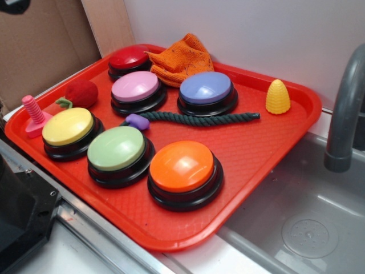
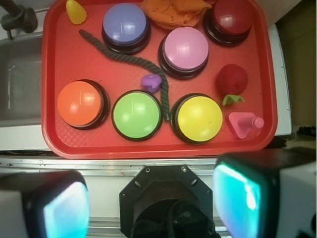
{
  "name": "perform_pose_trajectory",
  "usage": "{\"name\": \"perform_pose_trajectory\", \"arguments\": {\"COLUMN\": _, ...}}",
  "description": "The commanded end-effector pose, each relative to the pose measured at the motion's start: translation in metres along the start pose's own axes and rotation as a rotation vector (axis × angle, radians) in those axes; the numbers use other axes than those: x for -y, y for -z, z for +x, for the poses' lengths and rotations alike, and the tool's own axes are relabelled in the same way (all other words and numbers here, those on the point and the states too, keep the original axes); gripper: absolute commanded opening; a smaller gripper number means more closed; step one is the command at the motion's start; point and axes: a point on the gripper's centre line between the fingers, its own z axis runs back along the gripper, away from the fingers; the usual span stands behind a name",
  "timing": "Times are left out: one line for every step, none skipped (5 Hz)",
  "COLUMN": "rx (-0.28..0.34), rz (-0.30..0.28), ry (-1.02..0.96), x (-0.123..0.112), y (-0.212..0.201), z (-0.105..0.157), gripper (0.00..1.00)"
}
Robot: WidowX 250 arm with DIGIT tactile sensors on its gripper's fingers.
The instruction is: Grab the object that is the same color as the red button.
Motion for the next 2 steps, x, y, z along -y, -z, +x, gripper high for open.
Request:
{"name": "perform_pose_trajectory", "arguments": {"rx": 0.0, "rz": 0.0, "ry": 0.0, "x": 0.0, "y": 0.0, "z": 0.0, "gripper": 1.0}}
{"name": "perform_pose_trajectory", "arguments": {"rx": 0.017, "rz": 0.009, "ry": 0.027, "x": -0.019, "y": 0.01, "z": 0.013, "gripper": 1.0}}
